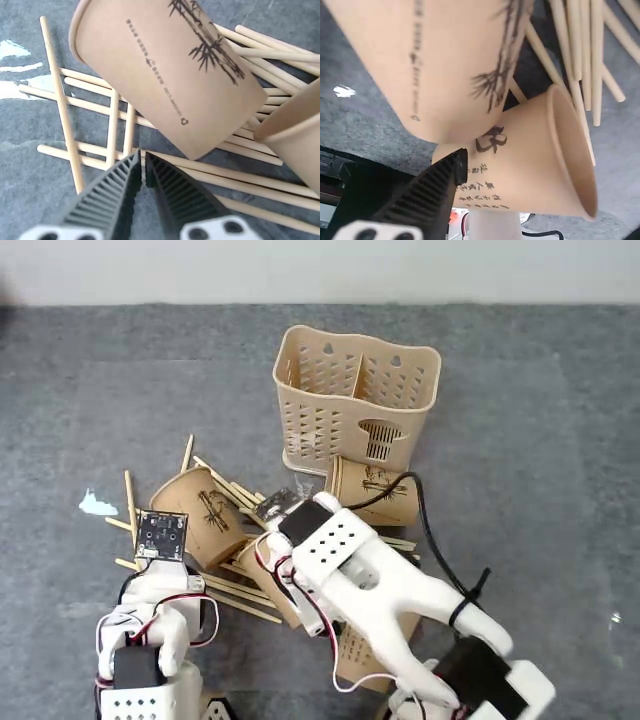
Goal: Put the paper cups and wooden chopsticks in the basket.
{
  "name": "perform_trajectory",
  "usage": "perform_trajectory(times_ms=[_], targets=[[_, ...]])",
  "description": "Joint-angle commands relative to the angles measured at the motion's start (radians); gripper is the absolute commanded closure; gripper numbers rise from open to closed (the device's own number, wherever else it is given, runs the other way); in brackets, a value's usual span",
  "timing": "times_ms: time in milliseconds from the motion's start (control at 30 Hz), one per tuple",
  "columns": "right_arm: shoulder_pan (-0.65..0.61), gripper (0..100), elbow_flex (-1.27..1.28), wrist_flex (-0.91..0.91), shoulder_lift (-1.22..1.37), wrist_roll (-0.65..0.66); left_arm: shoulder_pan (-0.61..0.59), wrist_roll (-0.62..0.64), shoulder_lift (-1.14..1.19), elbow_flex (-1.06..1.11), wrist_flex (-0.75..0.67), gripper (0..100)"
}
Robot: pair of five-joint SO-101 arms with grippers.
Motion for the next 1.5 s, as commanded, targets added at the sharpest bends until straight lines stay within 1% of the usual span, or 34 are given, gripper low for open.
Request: perform_trajectory(times_ms=[0, 167, 233, 600, 733, 800, 867, 900, 933, 1000, 1133, 1233, 1467], targets=[[-0.008, 51.9, -0.002, 0.015, 0.007, -0.008, -0.005, -0.005, 0.003, -0.008, 0.002, 99], [-0.008, 75.2, -0.008, 0.038, 0.053, -0.002, -0.005, -0.005, 0.003, -0.008, 0.002, 99], [-0.007, 79.1, -0.008, 0.036, 0.068, -0.002, -0.005, -0.005, 0.003, -0.008, 0.002, 99], [-0.005, 79.0, -0.048, 0.051, 0.068, -0.002, -0.005, -0.005, 0.003, -0.008, 0.002, 99], [-0.005, 79.7, -0.092, 0.11, 0.068, -0.002, -0.005, -0.005, 0.003, -0.008, 0.002, 99], [-0.005, 85.1, -0.121, 0.125, 0.068, -0.002, -0.005, -0.005, 0.003, -0.008, 0.002, 99], [-0.004, 94.1, -0.141, 0.127, 0.068, 0.003, -0.005, -0.005, 0.003, -0.008, 0.002, 99], [-0.004, 97.7, -0.149, 0.127, 0.068, 0.023, -0.005, -0.005, 0.003, -0.008, 0.002, 99], [-0.004, 99.3, -0.152, 0.128, 0.068, 0.054, -0.005, -0.005, 0.003, -0.008, 0.002, 99], [-0.004, 98.9, -0.152, 0.131, 0.068, 0.097, -0.005, -0.005, 0.003, -0.008, 0.002, 99], [0.018, 99.1, -0.157, 0.131, 0.068, 0.103, -0.005, -0.005, 0.003, -0.008, 0.002, 99], [0.061, 99.1, -0.175, 0.131, 0.042, 0.104, -0.005, -0.005, 0.003, -0.008, 0.002, 99], [0.133, 99.1, -0.238, 0.131, -0.183, 0.107, -0.005, -0.005, 0.003, -0.008, 0.002, 99]])
